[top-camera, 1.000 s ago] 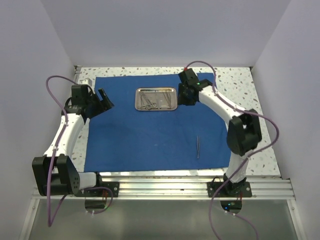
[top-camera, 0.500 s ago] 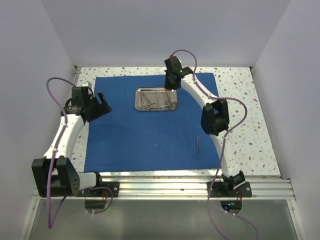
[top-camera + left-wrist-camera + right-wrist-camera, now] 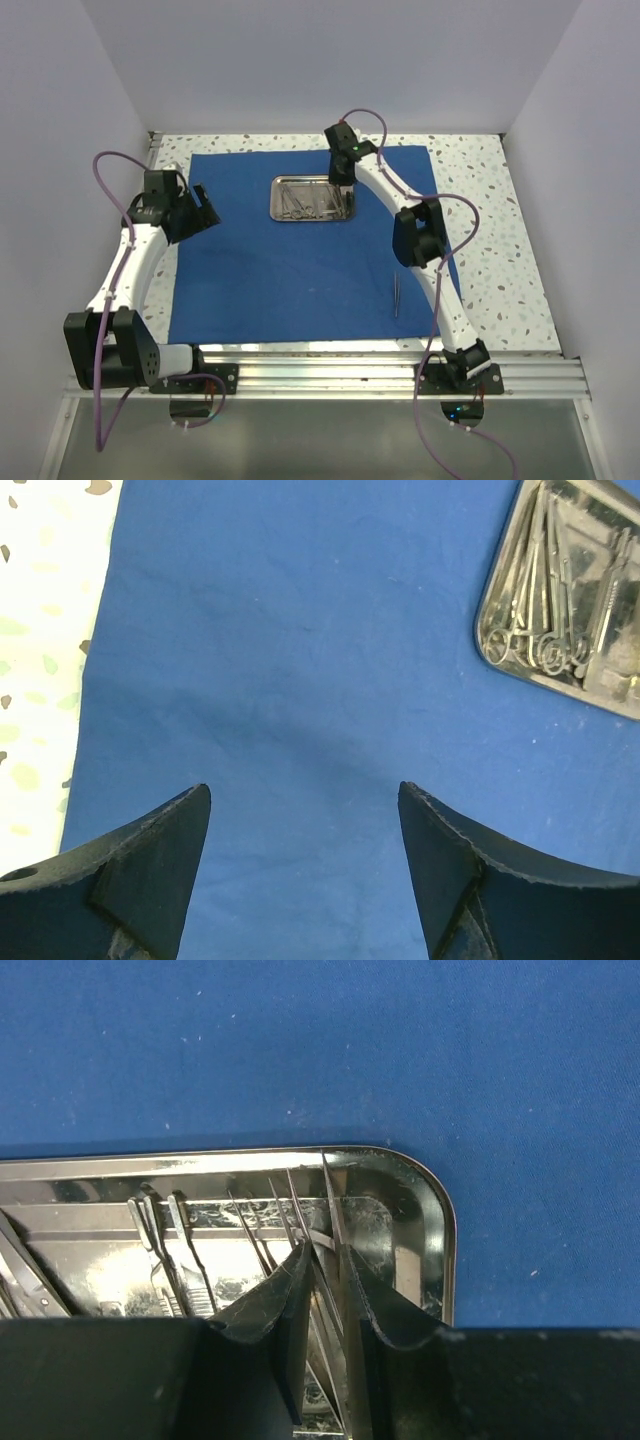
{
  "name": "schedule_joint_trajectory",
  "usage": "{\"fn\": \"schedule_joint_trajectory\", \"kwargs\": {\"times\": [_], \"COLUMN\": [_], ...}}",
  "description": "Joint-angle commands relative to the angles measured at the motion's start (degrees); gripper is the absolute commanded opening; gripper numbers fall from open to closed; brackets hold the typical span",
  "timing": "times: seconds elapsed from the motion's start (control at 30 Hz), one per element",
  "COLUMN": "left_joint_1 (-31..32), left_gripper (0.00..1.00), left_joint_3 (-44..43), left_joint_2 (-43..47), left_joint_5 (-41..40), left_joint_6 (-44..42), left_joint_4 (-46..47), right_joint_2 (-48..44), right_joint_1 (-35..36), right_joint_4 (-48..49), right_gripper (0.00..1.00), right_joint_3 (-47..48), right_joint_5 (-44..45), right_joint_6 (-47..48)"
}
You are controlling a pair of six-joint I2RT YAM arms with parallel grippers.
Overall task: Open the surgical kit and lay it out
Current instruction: Pick up the medical item from the container.
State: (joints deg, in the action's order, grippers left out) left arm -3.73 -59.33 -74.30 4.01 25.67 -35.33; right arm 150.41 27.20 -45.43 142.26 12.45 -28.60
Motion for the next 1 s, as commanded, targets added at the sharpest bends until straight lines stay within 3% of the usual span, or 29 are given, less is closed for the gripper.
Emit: {"fn": "schedule_joint_trajectory", "kwargs": {"times": [0.0,0.33,0.47,0.6,0.8,0.9,0.97], "left_joint_1": [0.1,0.0,0.0,0.0,0.0,0.0,0.0], "left_gripper": [0.79,0.77,0.76,0.76,0.79,0.84,0.88], "left_joint_3": [-2.5,-3.3,-3.5,-3.5,-3.5,-3.8,-3.9], "left_joint_2": [-1.1,-4.4,-5.1,-5.4,-4.6,-3.4,-3.0], "left_joint_5": [-1.2,-1.5,-1.8,-1.8,-1.1,-1.5,-1.6], "left_joint_6": [-1.9,-2.8,-3.1,-3.3,-3.7,-3.8,-3.5], "left_joint_4": [0.1,-0.2,-0.4,-0.4,0.2,1.1,1.3], "right_joint_2": [0.9,4.3,4.7,3.0,-6.0,-15.0,-23.8], "right_joint_1": [-0.7,-0.7,-0.7,-0.7,-1.3,-1.4,-1.4], "right_joint_4": [-0.2,-1.5,-2.3,-2.3,-2.6,-1.9,-0.3], "right_gripper": [0.22,0.17,0.00,0.00,0.00,0.00,0.00], "right_joint_3": [2.9,2.1,1.4,1.5,0.8,-6.3,-16.3], "right_joint_5": [1.4,1.2,1.6,2.3,3.2,4.4,5.0], "right_joint_6": [-0.7,-0.3,0.0,0.7,1.9,3.4,3.6]}}
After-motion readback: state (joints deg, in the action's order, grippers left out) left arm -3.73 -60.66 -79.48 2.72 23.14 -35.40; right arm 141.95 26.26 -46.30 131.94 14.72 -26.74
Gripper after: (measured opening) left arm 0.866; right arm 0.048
